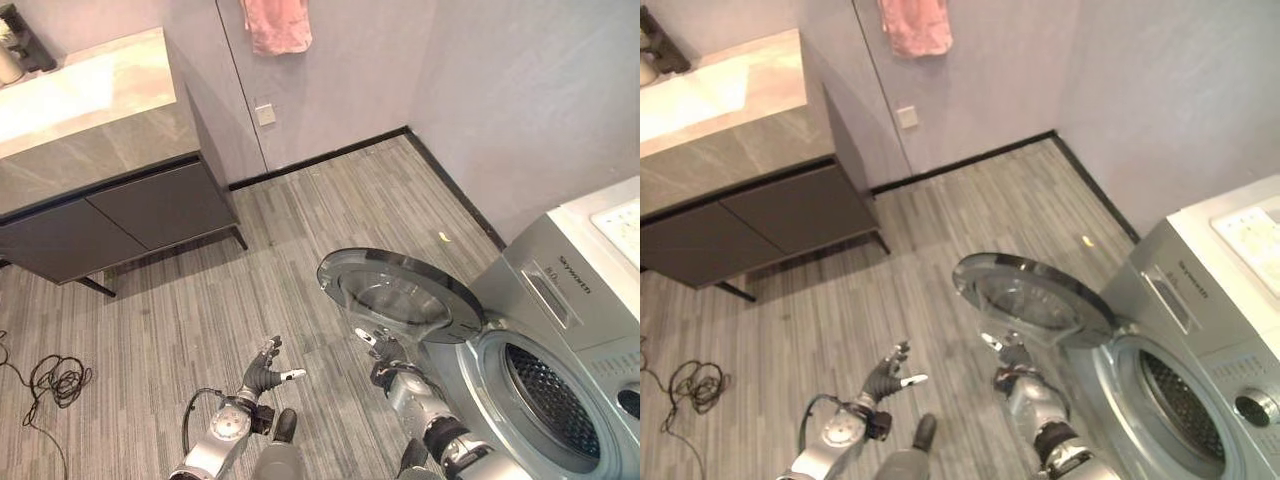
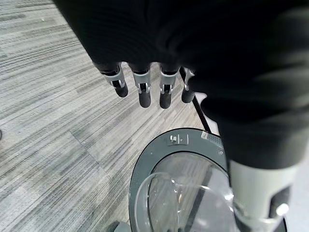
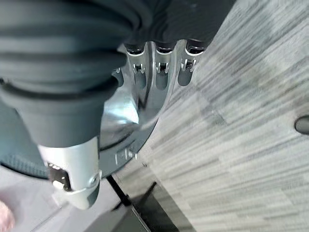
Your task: Grab the laundry basket,head to the washer,open it,put in the laundry and shut it.
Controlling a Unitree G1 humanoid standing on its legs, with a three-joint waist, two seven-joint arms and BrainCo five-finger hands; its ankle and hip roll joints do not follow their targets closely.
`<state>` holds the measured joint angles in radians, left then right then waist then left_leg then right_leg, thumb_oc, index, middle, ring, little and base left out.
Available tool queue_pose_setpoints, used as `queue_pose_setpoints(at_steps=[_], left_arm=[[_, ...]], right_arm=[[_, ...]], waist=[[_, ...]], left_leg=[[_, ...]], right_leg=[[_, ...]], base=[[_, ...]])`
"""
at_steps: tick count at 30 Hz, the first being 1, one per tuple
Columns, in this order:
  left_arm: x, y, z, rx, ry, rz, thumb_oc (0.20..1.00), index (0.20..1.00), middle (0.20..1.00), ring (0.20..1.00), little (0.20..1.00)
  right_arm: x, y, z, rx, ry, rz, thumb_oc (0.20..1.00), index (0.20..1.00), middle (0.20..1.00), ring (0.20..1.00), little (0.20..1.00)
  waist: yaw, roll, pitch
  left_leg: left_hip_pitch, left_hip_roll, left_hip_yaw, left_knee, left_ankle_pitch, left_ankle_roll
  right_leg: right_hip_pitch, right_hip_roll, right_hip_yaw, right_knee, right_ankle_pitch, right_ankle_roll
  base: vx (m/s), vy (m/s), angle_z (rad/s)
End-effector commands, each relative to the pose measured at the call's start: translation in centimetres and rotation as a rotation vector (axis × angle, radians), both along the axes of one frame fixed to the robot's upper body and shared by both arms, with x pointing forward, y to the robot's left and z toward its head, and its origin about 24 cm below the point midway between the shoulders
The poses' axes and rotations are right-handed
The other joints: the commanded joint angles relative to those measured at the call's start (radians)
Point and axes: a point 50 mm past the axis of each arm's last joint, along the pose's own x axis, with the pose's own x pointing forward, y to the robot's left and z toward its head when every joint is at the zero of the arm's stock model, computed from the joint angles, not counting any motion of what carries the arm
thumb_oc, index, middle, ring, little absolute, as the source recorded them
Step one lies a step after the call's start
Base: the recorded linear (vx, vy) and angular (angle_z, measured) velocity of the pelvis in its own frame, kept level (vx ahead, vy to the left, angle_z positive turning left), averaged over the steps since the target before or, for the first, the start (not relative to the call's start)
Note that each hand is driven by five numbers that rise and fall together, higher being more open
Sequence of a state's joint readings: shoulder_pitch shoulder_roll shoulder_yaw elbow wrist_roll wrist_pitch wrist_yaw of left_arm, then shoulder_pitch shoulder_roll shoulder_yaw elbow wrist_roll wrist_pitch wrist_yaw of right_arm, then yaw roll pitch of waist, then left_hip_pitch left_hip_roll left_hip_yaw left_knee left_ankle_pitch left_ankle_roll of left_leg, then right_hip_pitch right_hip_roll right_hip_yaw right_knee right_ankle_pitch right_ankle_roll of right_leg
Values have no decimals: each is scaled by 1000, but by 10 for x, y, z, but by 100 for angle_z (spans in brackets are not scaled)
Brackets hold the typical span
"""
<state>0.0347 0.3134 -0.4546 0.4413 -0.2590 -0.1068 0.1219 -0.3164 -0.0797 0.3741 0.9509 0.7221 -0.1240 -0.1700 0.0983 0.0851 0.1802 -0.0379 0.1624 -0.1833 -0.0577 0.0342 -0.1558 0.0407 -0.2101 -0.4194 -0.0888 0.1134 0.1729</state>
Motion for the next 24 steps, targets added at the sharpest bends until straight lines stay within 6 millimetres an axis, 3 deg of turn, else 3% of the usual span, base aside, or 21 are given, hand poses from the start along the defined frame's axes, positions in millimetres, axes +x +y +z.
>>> queue_pose_setpoints(at_steps=[1,8,13,15,16,20,24], left_arm=[[15,-6,19,66,-114,-211,1000,1000,1000,1000,1000],[19,-2,21,116,-118,-261,1000,1000,1000,1000,1000],[18,8,19,157,-96,-287,1000,1000,1000,1000,1000],[16,11,17,143,-84,-251,1000,1000,1000,1000,1000],[14,17,14,117,-69,-184,1000,1000,1000,1000,1000],[9,23,9,103,-45,-126,1000,1000,1000,1000,1000],[5,30,5,103,-17,-90,1000,1000,1000,1000,1000]], right_arm=[[14,8,19,19,-124,57,1000,1000,1000,1000,1000],[-3,-9,25,-28,-210,170,1000,1000,1000,1000,1000],[-39,-47,32,-93,-273,226,1000,1000,1000,1000,1000],[-52,-58,30,-113,-263,219,1000,1000,1000,1000,1000],[-68,-68,28,-127,-243,216,1000,1000,1000,1000,1000],[-79,-77,21,-152,-195,216,1000,1000,1000,1000,1000],[-89,-85,16,-155,-157,183,1000,1000,1000,1000,1000]], waist=[[-18,-39,-15],[-63,-43,-38],[-125,-42,-63],[-140,-43,-69],[-161,-45,-72],[-177,-53,-78],[-182,-57,-72]], left_leg=[[85,-50,133,-30,-69,84],[116,-28,168,-30,-76,74],[144,12,208,-30,-66,54],[155,29,224,-30,-56,45],[171,56,256,-21,-47,33],[183,91,292,15,-32,20],[166,137,299,107,23,16]], right_leg=[[25,-4,86,20,-100,-41],[33,23,116,21,-117,-52],[38,69,153,28,-147,-75],[38,88,170,30,-156,-84],[35,119,205,34,-166,-99],[32,158,250,39,-172,-116],[47,200,282,42,-177,-143]], base=[[36,-43,-27],[23,-64,-17],[9,-125,-20],[-17,-198,-41],[-32,-253,-41],[-14,-186,-63],[-13,-164,-25]])
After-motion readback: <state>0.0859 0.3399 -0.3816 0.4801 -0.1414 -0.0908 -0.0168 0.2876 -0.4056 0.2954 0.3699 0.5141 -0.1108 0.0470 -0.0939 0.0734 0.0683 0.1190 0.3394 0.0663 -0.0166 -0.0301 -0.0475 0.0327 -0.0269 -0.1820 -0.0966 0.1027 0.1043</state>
